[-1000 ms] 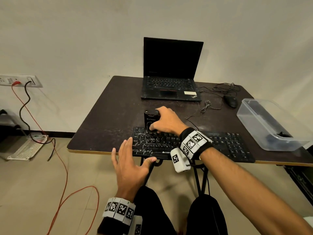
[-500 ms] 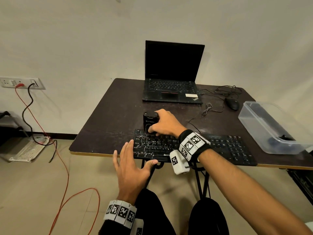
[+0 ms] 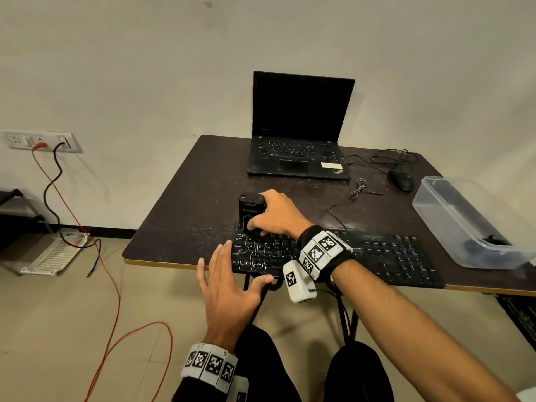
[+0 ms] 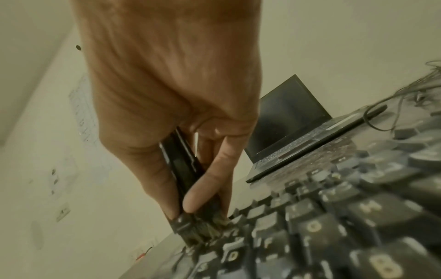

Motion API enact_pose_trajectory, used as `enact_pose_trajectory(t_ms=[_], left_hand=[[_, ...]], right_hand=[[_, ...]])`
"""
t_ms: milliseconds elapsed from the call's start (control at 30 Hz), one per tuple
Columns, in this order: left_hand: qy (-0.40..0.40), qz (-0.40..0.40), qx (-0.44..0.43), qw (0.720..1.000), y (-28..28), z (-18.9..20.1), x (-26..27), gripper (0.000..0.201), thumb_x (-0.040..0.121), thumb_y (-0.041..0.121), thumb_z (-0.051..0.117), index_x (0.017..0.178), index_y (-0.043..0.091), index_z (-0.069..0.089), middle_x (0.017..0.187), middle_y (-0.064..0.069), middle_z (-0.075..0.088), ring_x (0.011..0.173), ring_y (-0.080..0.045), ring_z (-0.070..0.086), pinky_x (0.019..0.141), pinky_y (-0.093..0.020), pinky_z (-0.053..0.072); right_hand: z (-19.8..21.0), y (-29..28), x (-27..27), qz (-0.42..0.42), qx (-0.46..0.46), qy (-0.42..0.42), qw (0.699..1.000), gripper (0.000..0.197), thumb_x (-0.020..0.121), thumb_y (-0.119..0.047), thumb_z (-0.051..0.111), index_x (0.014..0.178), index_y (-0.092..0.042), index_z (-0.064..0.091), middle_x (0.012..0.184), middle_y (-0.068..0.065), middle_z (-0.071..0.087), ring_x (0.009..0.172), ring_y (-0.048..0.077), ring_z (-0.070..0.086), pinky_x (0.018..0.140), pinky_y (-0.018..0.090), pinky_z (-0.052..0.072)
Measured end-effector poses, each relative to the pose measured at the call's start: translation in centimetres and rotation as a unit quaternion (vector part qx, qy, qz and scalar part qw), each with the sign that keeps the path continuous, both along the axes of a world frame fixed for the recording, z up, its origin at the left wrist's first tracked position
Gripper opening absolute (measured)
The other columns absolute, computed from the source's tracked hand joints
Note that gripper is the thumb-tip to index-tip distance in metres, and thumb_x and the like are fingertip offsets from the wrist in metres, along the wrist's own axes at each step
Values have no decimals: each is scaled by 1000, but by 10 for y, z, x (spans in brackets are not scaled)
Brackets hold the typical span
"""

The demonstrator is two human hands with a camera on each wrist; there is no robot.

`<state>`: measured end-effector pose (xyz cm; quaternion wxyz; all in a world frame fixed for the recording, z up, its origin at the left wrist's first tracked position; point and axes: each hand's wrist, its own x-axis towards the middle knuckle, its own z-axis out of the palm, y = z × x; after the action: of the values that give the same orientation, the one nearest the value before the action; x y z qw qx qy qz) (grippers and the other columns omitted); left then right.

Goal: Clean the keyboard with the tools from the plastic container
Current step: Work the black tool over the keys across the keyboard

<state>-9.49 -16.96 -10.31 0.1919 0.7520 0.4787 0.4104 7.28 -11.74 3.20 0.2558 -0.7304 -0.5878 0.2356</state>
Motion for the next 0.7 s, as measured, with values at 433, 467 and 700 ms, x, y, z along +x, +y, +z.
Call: enact_pose_trajectory(t_ms=[433,467,700], left_hand=[[-20,3,-33,999,0,8,1,116,69,88,56,157,15,38,159,-4,44,154,-5,21,128,-33,-12],[-24,1,-39,999,-1,9,1,117,67,89,56,157,16,38,159,-3,44,152,2,15,128,-32,-13],[-50,16,-117,992,-5,19,0,111,68,61,89,158,25,35,164,4,34,132,29,-21,130,-36,-8]], right_hand=[[3,6,-4,4,-5,10,1000,20,76,-15,85,90,-13,72,81,4,80,62,22,78,66,34,63],[3,4,-5,0,0,2,1000,18,76,-16,84,89,-15,71,80,3,80,60,20,77,65,32,61],[3,5,-9,9,2,-9,1000,19,75,-16,83,90,-17,72,78,3,79,64,21,77,73,38,66]])
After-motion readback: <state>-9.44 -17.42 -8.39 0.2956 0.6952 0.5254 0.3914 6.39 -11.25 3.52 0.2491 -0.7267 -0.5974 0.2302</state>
